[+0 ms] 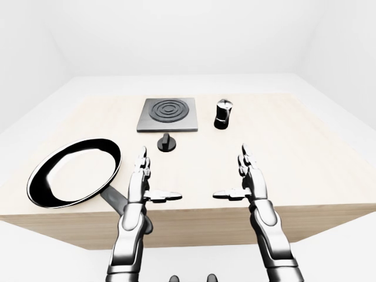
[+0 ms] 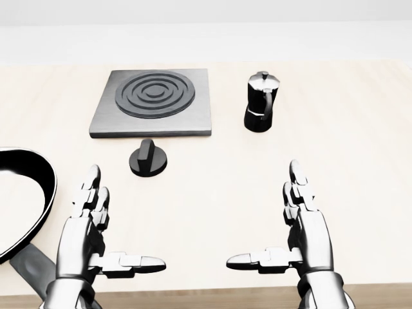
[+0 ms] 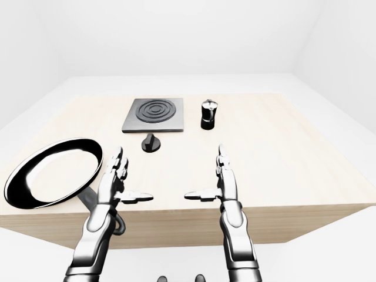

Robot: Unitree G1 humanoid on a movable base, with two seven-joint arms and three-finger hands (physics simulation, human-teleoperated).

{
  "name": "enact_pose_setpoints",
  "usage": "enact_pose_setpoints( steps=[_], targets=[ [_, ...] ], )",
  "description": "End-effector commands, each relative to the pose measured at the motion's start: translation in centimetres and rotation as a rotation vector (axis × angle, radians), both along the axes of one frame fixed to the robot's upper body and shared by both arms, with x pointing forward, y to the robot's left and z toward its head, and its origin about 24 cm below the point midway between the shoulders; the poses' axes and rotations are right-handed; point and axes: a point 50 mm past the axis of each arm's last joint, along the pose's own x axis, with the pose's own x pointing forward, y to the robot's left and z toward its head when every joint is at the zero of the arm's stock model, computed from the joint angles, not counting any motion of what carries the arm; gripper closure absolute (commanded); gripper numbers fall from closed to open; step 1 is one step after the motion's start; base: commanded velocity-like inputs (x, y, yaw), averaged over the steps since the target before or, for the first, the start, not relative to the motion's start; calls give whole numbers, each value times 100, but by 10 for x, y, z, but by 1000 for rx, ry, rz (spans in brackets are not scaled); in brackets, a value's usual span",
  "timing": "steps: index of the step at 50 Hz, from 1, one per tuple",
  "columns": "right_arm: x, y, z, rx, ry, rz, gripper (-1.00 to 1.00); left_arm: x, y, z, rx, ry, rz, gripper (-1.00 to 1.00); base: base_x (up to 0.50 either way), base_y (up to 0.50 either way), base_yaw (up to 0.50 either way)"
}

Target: Turn on the stove.

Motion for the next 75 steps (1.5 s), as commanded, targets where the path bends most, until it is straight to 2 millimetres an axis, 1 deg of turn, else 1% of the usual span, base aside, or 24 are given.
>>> enact_pose_setpoints(
  steps=[1, 22, 50, 75],
  targets=[
    [-1, -6, 1, -7, -8, 0, -100, 1, 6, -1, -12, 0, -13, -100, 0, 0, 0],
    [1, -7, -1, 1, 5, -9, -100, 3, 6, -3, -21, 19, -14, -100, 0, 0, 0],
    [0, -7, -1, 0, 8, 0, -100, 3, 5, -4, -18, 23, -19, -100, 31, 0, 0],
    [1, -6, -2, -6, 6, 2, -100, 4, 5, -8, -18, 40, -22, -100, 9, 0, 0]
  ],
)
